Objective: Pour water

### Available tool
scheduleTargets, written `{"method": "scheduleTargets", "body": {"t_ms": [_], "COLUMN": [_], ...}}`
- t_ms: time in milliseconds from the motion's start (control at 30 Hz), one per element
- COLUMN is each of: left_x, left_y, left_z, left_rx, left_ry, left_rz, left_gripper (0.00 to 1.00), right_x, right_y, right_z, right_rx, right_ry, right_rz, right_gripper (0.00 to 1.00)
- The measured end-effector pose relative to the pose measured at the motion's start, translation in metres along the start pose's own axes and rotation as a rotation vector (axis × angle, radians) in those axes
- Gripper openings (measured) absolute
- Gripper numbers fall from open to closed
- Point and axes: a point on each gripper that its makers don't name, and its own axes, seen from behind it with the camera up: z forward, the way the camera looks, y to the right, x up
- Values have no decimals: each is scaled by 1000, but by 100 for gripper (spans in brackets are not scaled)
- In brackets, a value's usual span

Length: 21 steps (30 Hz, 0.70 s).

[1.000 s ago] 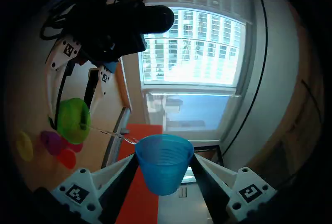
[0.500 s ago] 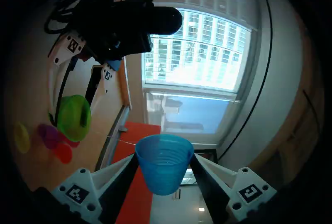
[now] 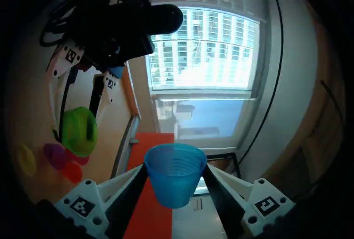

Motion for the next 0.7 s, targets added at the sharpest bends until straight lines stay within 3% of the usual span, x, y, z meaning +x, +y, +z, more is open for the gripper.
{"method": "scheduleTargets", "body": {"t_ms": [400,700], "left_x": [3,6], "left_y": [2,1], "left_z": [-1,-1], "left_rx": [2,8], "left_ry": [2,4], "left_rz": [14,19], "left_gripper": [86,85], "right_x": [2,21], "right_y": [-12,-17], "right_z": [-6,-9], "right_rx": [-5,-1], "right_ry": [15,46], "right_rz": [434,736], "right_gripper": [89,89]}}
